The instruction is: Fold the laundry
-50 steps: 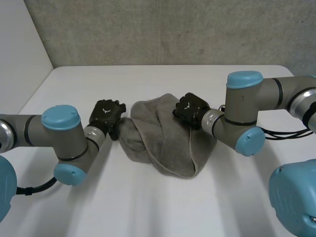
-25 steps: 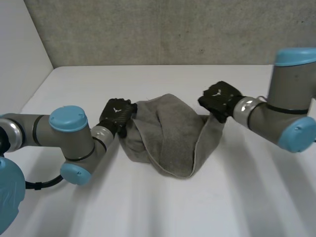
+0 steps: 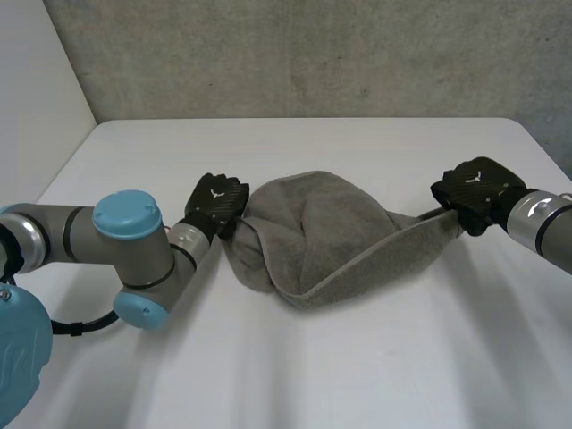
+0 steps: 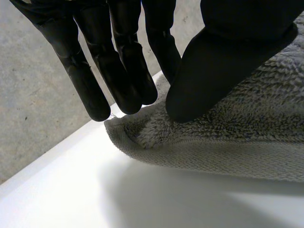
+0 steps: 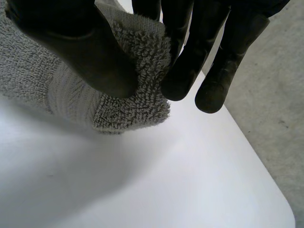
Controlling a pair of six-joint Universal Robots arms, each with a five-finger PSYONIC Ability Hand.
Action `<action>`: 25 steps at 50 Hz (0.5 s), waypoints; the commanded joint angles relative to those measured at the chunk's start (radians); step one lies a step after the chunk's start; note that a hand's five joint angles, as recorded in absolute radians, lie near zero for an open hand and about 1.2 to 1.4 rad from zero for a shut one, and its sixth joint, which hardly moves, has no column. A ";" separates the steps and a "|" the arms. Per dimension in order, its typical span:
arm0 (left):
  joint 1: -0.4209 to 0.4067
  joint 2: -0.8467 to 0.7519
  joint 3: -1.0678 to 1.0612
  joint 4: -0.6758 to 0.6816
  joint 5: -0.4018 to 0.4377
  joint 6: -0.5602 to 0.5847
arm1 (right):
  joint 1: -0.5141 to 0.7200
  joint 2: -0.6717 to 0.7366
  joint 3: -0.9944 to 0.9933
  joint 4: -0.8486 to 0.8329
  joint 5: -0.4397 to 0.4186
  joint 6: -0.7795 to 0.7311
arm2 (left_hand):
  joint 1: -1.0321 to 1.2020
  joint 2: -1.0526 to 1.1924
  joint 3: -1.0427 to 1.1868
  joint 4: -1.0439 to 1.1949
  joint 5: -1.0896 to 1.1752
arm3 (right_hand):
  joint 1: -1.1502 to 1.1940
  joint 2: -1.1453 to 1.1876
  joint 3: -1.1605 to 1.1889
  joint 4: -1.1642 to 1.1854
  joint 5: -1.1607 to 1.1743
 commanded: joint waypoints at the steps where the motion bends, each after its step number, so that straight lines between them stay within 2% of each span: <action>1: 0.000 0.006 0.053 0.026 0.013 0.056 | 0.016 0.012 -0.097 -0.040 0.003 0.021 | 0.251 0.204 0.205 0.205 0.233 | 0.072 0.085 0.061 0.059 0.067; 3: 0.000 0.016 0.079 0.057 0.010 0.088 | 0.027 0.012 -0.236 -0.087 0.015 0.120 | 0.251 0.204 0.205 0.205 0.233 | 0.072 0.085 0.061 0.059 0.067; 4: 0.000 0.039 0.112 0.093 0.001 0.119 | 0.027 0.012 -0.237 -0.087 0.015 0.121 | 0.251 0.204 0.205 0.205 0.233 | 0.072 0.085 0.061 0.059 0.067; 6: 0.000 0.072 0.154 0.127 -0.011 0.139 | 0.031 0.003 -0.412 -0.170 0.066 0.286 | 0.251 0.204 0.205 0.205 0.233 | 0.072 0.085 0.061 0.059 0.067; 7: 0.000 0.104 0.195 0.158 -0.037 0.147 | 0.031 0.003 -0.413 -0.170 0.066 0.287 | 0.251 0.204 0.205 0.205 0.233 | 0.072 0.085 0.061 0.059 0.067; 8: 0.000 0.139 0.238 0.190 -0.077 0.145 | 0.031 -0.003 -0.477 -0.240 0.118 0.391 | 0.251 0.204 0.205 0.205 0.233 | 0.072 0.085 0.061 0.059 0.067; 9: 0.000 0.139 0.238 0.190 -0.077 0.145 | 0.031 -0.003 -0.478 -0.241 0.118 0.392 | 0.251 0.204 0.205 0.205 0.233 | 0.072 0.085 0.061 0.059 0.067; 10: 0.002 0.173 0.282 0.225 -0.129 0.144 | 0.030 -0.014 -0.509 -0.327 0.179 0.497 | 0.251 0.204 0.205 0.205 0.233 | 0.072 0.085 0.061 0.059 0.067; 11: 0.002 0.173 0.283 0.225 -0.129 0.144 | 0.027 -0.035 -0.514 -0.419 0.224 0.582 | 0.251 0.204 0.205 0.205 0.233 | 0.072 0.085 0.061 0.059 0.067; 12: 0.002 0.205 0.319 0.259 -0.181 0.140 | 0.027 -0.036 -0.514 -0.420 0.224 0.583 | 0.251 0.204 0.205 0.205 0.233 | 0.072 0.085 0.061 0.059 0.067; 13: 0.002 0.237 0.342 0.280 -0.222 0.136 | 0.025 -0.063 -0.523 -0.481 0.263 0.651 | 0.251 0.204 0.205 0.205 0.233 | 0.072 0.085 0.061 0.059 0.067; 14: 0.002 0.237 0.343 0.281 -0.223 0.136 | 0.021 -0.092 -0.513 -0.504 0.276 0.688 | 0.251 0.204 0.205 0.205 0.233 | 0.072 0.085 0.061 0.059 0.067; 17: 0.003 0.285 0.343 0.293 -0.270 0.111 | 0.027 -0.098 -0.511 -0.477 0.265 0.693 | 0.251 0.204 0.205 0.205 0.233 | 0.072 0.085 0.061 0.059 0.067; 19: 0.008 0.323 0.274 0.279 -0.269 0.078 | 0.031 -0.094 -0.484 -0.366 0.211 0.692 | 0.251 0.204 0.205 0.205 0.233 | 0.072 0.085 0.061 0.059 0.067; 20: 0.008 0.323 0.274 0.279 -0.269 0.078 | 0.031 -0.094 -0.484 -0.365 0.210 0.691 | 0.251 0.204 0.205 0.205 0.233 | 0.072 0.085 0.061 0.059 0.067; 22: 0.014 0.339 0.208 0.270 -0.264 0.067 | 0.031 -0.088 -0.421 -0.235 0.125 0.666 | 0.251 0.204 0.205 0.205 0.233 | 0.072 0.085 0.061 0.059 0.067; 23: 0.018 0.355 0.133 0.267 -0.261 0.061 | 0.031 -0.088 -0.421 -0.235 0.124 0.665 | 0.251 0.204 0.205 0.205 0.233 | 0.072 0.085 0.061 0.059 0.067; 24: 0.023 0.369 0.056 0.265 -0.261 0.059 | 0.031 -0.085 -0.371 -0.188 0.076 0.630 | 0.251 0.204 0.205 0.205 0.233 | 0.072 0.085 0.061 0.059 0.067; 25: 0.023 0.369 0.056 0.265 -0.261 0.059 | 0.031 -0.085 -0.370 -0.187 0.075 0.630 | 0.251 0.204 0.205 0.205 0.233 | 0.072 0.085 0.061 0.059 0.067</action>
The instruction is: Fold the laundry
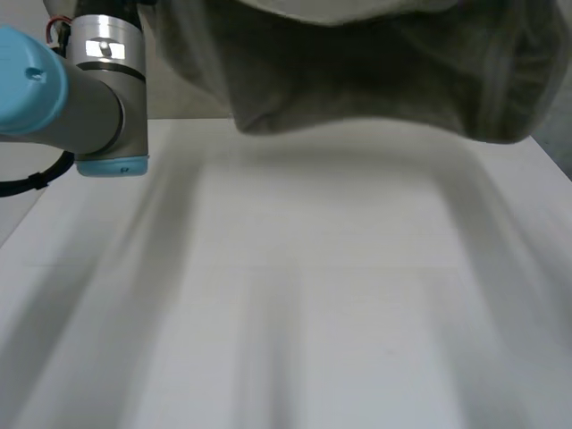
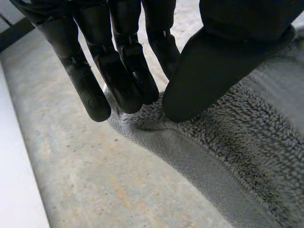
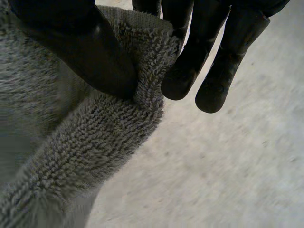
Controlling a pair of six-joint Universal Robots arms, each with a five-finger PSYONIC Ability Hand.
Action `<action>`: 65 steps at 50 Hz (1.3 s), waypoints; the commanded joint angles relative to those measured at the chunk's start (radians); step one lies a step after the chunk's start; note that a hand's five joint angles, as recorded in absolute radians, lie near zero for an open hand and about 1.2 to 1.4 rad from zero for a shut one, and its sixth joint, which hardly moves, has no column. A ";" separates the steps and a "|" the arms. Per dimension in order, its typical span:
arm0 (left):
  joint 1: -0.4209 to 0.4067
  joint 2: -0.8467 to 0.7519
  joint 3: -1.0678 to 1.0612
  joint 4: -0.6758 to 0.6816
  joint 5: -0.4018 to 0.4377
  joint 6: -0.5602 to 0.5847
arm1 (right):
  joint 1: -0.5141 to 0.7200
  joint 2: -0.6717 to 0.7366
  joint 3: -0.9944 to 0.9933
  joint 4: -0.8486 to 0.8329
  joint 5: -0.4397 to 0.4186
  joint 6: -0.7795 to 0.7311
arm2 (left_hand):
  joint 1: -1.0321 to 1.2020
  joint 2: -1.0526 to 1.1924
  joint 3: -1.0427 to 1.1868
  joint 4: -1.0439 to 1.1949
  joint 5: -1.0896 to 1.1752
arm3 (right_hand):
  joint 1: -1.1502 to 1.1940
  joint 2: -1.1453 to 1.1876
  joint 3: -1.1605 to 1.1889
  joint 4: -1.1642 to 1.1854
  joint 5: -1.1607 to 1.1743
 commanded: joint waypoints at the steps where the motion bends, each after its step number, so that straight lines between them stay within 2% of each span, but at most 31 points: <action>1: 0.025 0.072 -0.319 -0.022 0.006 -0.037 | 0.004 0.008 0.184 0.255 -0.200 -0.117 | 0.247 0.180 0.181 0.179 0.211 | 0.067 0.066 0.054 0.059 0.058; 3: 0.039 0.079 -0.404 -0.020 0.009 -0.037 | 0.004 0.005 0.252 0.273 -0.231 -0.176 | 0.247 0.180 0.181 0.179 0.211 | 0.067 0.066 0.054 0.059 0.058; 5: 0.057 0.086 -0.489 -0.020 0.022 -0.037 | -0.004 -0.001 0.402 0.274 -0.268 -0.304 | 0.247 0.180 0.181 0.179 0.211 | 0.067 0.066 0.054 0.059 0.058; 6: 0.076 0.092 -0.566 -0.019 0.038 -0.035 | -0.004 -0.001 0.402 0.274 -0.268 -0.304 | 0.247 0.180 0.181 0.179 0.211 | 0.067 0.066 0.054 0.059 0.058; 8: 0.090 0.099 -0.642 -0.013 0.063 -0.034 | -0.006 -0.002 0.532 0.274 -0.271 -0.425 | 0.247 0.180 0.181 0.179 0.211 | 0.067 0.066 0.054 0.059 0.058; 10: 0.114 0.100 -0.772 -0.011 0.124 -0.034 | -0.007 -0.001 0.590 0.274 -0.273 -0.479 | 0.247 0.180 0.181 0.179 0.211 | 0.067 0.066 0.054 0.059 0.058; 18: 0.128 0.138 -0.990 -0.020 0.261 -0.029 | -0.024 -0.008 0.804 0.276 -0.271 -0.613 | 0.247 0.180 0.181 0.179 0.211 | 0.067 0.066 0.054 0.059 0.058; 22: 0.149 0.198 -1.050 -0.022 0.276 -0.029 | -0.062 -0.024 0.852 0.277 -0.270 -0.610 | 0.247 0.180 0.181 0.179 0.211 | 0.067 0.066 0.054 0.059 0.058; 24: 0.166 0.234 -1.075 -0.023 0.276 -0.028 | -0.098 -0.088 0.893 0.273 -0.274 -0.602 | 0.162 0.095 0.096 0.094 0.126 | 0.067 0.066 0.054 0.059 0.058; 26: 0.197 0.305 -1.104 -0.032 0.278 -0.028 | -0.122 -0.115 0.910 0.265 -0.276 -0.590 | -0.299 -0.366 -0.366 -0.368 -0.336 | 0.067 0.066 0.054 0.059 0.058; 27: 0.197 0.306 -1.104 -0.032 0.278 -0.028 | -0.122 -0.116 0.910 0.265 -0.276 -0.590 | -0.302 -0.369 -0.368 -0.370 -0.338 | 0.067 0.066 0.054 0.059 0.058; 28: 0.208 0.334 -1.112 -0.040 0.278 -0.028 | -0.148 -0.132 0.919 0.251 -0.276 -0.572 | -0.424 -0.491 -0.490 -0.492 -0.460 | 0.067 0.066 0.054 0.059 0.058; 33: 0.217 0.379 -1.110 -0.052 0.289 -0.029 | -0.196 -0.140 0.930 0.198 -0.274 -0.476 | -0.569 -0.636 -0.635 -0.637 -0.605 | 0.067 0.066 0.054 0.059 0.058; 40: 0.234 0.365 -1.105 -0.057 0.290 -0.029 | -0.256 -0.128 0.938 0.147 -0.288 -0.328 | -0.584 -0.651 -0.650 -0.652 -0.620 | 0.067 0.066 0.054 0.059 0.058; 51: 0.238 0.319 -1.145 -0.086 0.318 -0.031 | -0.262 -0.108 0.944 0.130 -0.300 -0.311 | -0.584 -0.651 -0.650 -0.652 -0.620 | 0.067 0.066 0.054 0.059 0.058; 57: 0.240 0.335 -1.165 -0.169 0.405 -0.029 | -0.263 -0.108 0.950 0.119 -0.300 -0.312 | -0.572 -0.639 -0.638 -0.640 -0.608 | 0.067 0.066 0.054 0.059 0.058; 59: 0.243 0.356 -1.170 -0.235 0.440 -0.029 | -0.262 -0.107 0.955 0.115 -0.300 -0.312 | -0.563 -0.630 -0.629 -0.631 -0.599 | 0.067 0.066 0.054 0.059 0.058; 65: 0.245 0.399 -1.167 -0.344 0.454 -0.028 | -0.262 -0.107 0.961 0.112 -0.300 -0.312 | -0.566 -0.633 -0.632 -0.634 -0.602 | 0.067 0.066 0.054 0.059 0.058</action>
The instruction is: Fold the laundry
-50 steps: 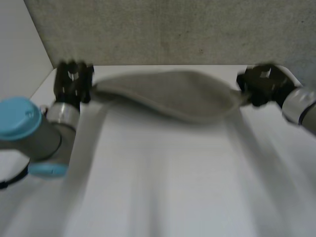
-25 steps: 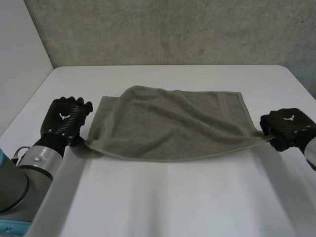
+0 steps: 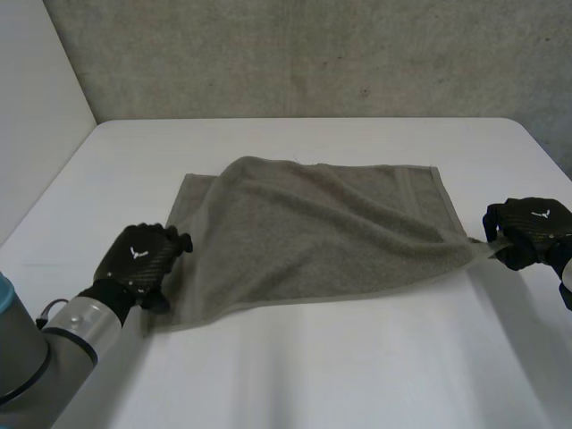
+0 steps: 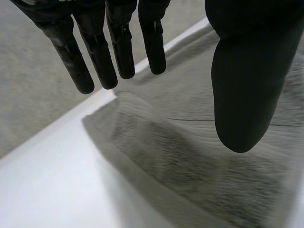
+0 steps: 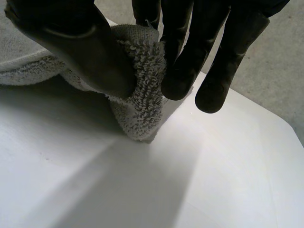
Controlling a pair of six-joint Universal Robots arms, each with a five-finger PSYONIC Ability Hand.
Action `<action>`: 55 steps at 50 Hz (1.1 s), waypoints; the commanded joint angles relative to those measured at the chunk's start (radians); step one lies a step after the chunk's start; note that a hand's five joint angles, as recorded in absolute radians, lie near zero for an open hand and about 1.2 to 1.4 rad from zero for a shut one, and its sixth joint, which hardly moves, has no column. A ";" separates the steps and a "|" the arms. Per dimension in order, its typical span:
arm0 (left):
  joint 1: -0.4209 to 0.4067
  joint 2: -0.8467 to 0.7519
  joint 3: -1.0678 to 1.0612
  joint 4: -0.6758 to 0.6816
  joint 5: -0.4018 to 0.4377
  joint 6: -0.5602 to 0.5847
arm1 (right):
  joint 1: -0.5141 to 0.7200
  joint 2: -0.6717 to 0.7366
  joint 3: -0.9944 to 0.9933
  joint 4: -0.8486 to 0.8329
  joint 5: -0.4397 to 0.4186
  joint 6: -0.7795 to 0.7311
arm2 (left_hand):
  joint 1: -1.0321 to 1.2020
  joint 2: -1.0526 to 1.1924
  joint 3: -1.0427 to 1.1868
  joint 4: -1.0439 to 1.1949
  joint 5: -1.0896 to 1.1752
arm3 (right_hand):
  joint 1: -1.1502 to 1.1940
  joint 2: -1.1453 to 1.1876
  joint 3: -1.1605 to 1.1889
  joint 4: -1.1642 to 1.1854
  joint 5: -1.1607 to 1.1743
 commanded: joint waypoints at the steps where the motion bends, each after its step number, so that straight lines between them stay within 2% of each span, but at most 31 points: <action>1: 0.004 0.056 0.003 -0.149 0.033 0.001 | 0.001 0.000 0.009 -0.005 0.000 0.000 | 0.070 0.071 0.072 0.071 0.068 | 0.067 0.066 0.053 0.059 0.058; 7: -0.002 0.048 0.000 -0.147 0.030 0.006 | 0.001 0.000 0.011 -0.008 0.000 -0.002 | 0.067 0.068 0.069 0.068 0.065 | 0.067 0.066 0.053 0.059 0.058; 12: 0.009 0.005 0.006 -0.114 0.022 0.080 | 0.001 0.002 0.012 -0.007 0.000 -0.005 | 0.067 0.068 0.069 0.068 0.065 | 0.067 0.066 0.053 0.059 0.058; 14: 0.021 -0.025 0.004 -0.110 0.022 0.142 | 0.001 0.002 0.014 -0.007 0.000 -0.007 | 0.061 0.062 0.063 0.062 0.060 | 0.067 0.066 0.053 0.059 0.058; 20: 0.044 -0.061 0.003 -0.111 0.025 0.205 | 0.001 0.000 0.017 -0.008 0.000 -0.008 | 0.061 0.062 0.063 0.062 0.060 | 0.067 0.066 0.053 0.059 0.058; 40: 0.046 -0.116 0.026 -0.053 0.025 0.205 | 0.001 0.002 0.021 -0.008 0.000 -0.010 | 0.096 0.097 0.098 0.097 0.095 | 0.067 0.066 0.053 0.059 0.058; 49: 0.044 -0.134 0.055 0.025 0.022 0.195 | 0.003 0.013 0.021 -0.007 0.000 -0.013 | 0.331 0.332 0.333 0.332 0.329 | 0.067 0.066 0.053 0.059 0.058; 53: 0.044 -0.137 0.064 0.031 0.022 0.195 | 0.003 0.014 0.021 -0.007 0.000 -0.014 | 0.360 0.361 0.362 0.362 0.359 | 0.067 0.066 0.053 0.059 0.058; 55: 0.043 -0.140 0.070 0.034 0.022 0.193 | 0.003 0.014 0.021 -0.007 0.000 -0.014 | 0.460 0.461 0.462 0.461 0.458 | 0.067 0.066 0.053 0.059 0.058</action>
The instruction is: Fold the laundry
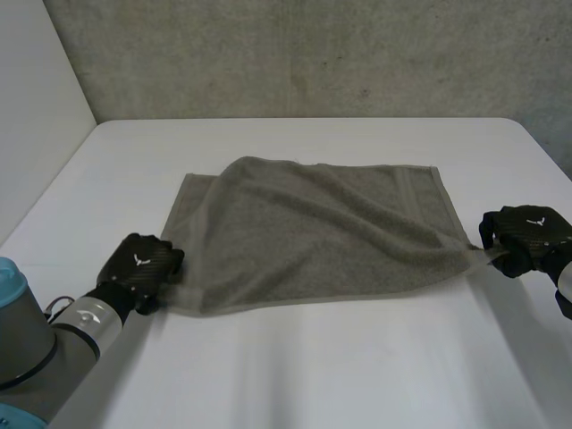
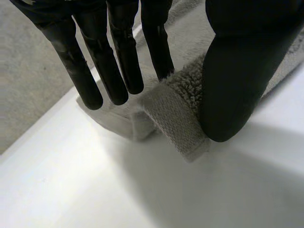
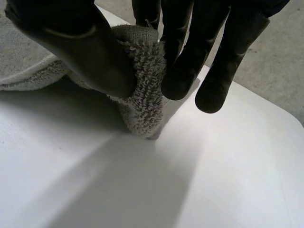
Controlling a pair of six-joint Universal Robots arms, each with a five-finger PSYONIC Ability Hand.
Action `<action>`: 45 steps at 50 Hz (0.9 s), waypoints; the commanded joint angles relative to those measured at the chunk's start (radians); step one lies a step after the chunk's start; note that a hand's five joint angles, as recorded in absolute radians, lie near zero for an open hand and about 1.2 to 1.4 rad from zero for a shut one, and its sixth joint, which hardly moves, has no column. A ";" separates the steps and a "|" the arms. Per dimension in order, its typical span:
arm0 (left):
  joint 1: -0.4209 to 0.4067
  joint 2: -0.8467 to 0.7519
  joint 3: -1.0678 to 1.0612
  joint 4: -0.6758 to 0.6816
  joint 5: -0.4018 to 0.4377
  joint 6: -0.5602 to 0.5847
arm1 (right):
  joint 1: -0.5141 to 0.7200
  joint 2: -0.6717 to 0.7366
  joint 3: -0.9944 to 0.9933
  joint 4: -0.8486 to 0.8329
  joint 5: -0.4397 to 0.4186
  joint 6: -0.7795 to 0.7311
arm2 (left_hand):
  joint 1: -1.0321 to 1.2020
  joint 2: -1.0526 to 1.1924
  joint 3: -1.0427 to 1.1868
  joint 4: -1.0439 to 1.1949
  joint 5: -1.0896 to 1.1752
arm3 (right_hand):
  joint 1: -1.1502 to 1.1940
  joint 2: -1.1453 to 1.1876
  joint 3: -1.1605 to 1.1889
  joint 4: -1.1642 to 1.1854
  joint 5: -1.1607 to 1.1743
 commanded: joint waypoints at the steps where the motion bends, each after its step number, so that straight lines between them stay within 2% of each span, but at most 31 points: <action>1: -0.002 -0.006 0.017 0.014 0.000 -0.002 | 0.000 0.001 0.000 0.000 -0.002 -0.002 | 0.230 0.231 0.231 0.231 0.236 | 0.067 0.066 0.052 0.059 0.058; 2: -0.002 -0.009 0.019 0.016 0.000 -0.005 | 0.000 0.001 0.000 0.000 -0.002 -0.002 | 0.311 0.312 0.313 0.312 0.317 | 0.067 0.066 0.052 0.059 0.058; 6: -0.002 -0.009 0.017 0.014 0.002 -0.010 | 0.000 0.001 0.000 0.000 -0.002 -0.002 | 0.400 0.401 0.402 0.401 0.406 | 0.067 0.066 0.052 0.059 0.058; 8: -0.002 -0.009 0.011 0.014 0.002 -0.010 | 0.000 0.003 0.000 0.000 -0.002 -0.002 | 0.578 0.579 0.580 0.579 0.584 | 0.067 0.066 0.052 0.059 0.058; 10: -0.002 -0.006 0.010 0.013 0.002 -0.010 | 0.000 0.004 -0.003 0.000 -0.002 -0.002 | 0.657 0.658 0.659 0.658 0.663 | 0.067 0.066 0.052 0.059 0.058; 19: 0.006 0.078 -0.018 -0.007 -0.003 -0.005 | 0.000 -0.009 -0.014 0.014 -0.005 -0.015 | 0.658 0.659 0.660 0.659 0.664 | 0.067 0.066 0.052 0.059 0.058; 22: 0.017 0.113 -0.030 -0.015 -0.003 -0.004 | -0.001 -0.040 -0.025 0.048 -0.009 -0.063 | 0.658 0.659 0.660 0.659 0.664 | 0.067 0.066 0.052 0.059 0.058; 24: 0.040 0.159 -0.047 -0.027 -0.002 -0.001 | -0.004 -0.081 -0.034 0.092 -0.015 -0.104 | 0.658 0.659 0.660 0.659 0.664 | 0.067 0.066 0.052 0.059 0.058; 26: 0.082 0.262 -0.075 -0.077 0.000 0.004 | -0.041 -0.158 -0.058 0.231 -0.031 -0.199 | 0.658 0.659 0.660 0.659 0.664 | 0.067 0.066 0.052 0.059 0.058; 27: 0.083 0.262 -0.075 -0.078 0.000 0.004 | -0.041 -0.158 -0.058 0.232 -0.031 -0.199 | 0.658 0.659 0.660 0.659 0.664 | 0.067 0.066 0.052 0.059 0.058; 29: 0.095 0.310 -0.087 -0.110 0.003 0.004 | -0.113 -0.181 -0.081 0.383 -0.063 -0.309 | 0.658 0.659 0.660 0.659 0.664 | 0.067 0.066 0.052 0.059 0.058; 30: 0.107 0.358 -0.098 -0.148 0.008 0.003 | -0.113 -0.181 -0.081 0.384 -0.063 -0.310 | 0.658 0.659 0.660 0.659 0.664 | 0.067 0.066 0.052 0.059 0.058; 32: 0.122 0.405 -0.107 -0.190 0.009 0.002 | -0.155 -0.190 -0.098 0.533 -0.095 -0.441 | 0.658 0.659 0.660 0.659 0.664 | 0.067 0.066 0.052 0.059 0.058; 33: 0.138 0.447 -0.116 -0.238 0.011 0.002 | -0.155 -0.190 -0.098 0.534 -0.095 -0.442 | 0.658 0.659 0.660 0.659 0.664 | 0.067 0.066 0.052 0.059 0.058; 34: 0.147 0.486 -0.122 -0.290 0.011 0.004 | -0.165 -0.195 -0.103 0.616 -0.106 -0.516 | 0.658 0.659 0.660 0.659 0.664 | 0.067 0.066 0.052 0.059 0.058; 35: 0.147 0.486 -0.122 -0.291 0.011 0.004 | -0.165 -0.195 -0.103 0.617 -0.106 -0.517 | 0.658 0.659 0.660 0.659 0.664 | 0.067 0.066 0.052 0.059 0.058; 37: 0.156 0.537 -0.124 -0.395 0.012 0.004 | -0.171 -0.207 -0.101 0.765 -0.123 -0.648 | 0.658 0.659 0.660 0.659 0.664 | 0.067 0.066 0.052 0.059 0.058; 38: 0.156 0.537 -0.124 -0.395 0.012 0.004 | -0.172 -0.207 -0.101 0.766 -0.123 -0.649 | 0.658 0.659 0.660 0.659 0.664 | 0.067 0.066 0.052 0.059 0.058; 40: 0.156 0.546 -0.122 -0.438 0.014 0.002 | -0.179 -0.212 -0.104 0.868 -0.124 -0.759 | 0.658 0.659 0.660 0.659 0.664 | 0.067 0.066 0.052 0.059 0.058; 42: 0.156 0.543 -0.121 -0.487 0.023 0.004 | -0.187 -0.213 -0.112 0.879 -0.124 -0.782 | 0.658 0.659 0.660 0.659 0.664 | 0.067 0.066 0.052 0.059 0.058; 45: 0.162 0.526 -0.115 -0.480 0.043 0.004 | -0.187 -0.206 -0.150 0.869 -0.124 -0.770 | 0.658 0.659 0.660 0.659 0.664 | 0.067 0.066 0.052 0.059 0.058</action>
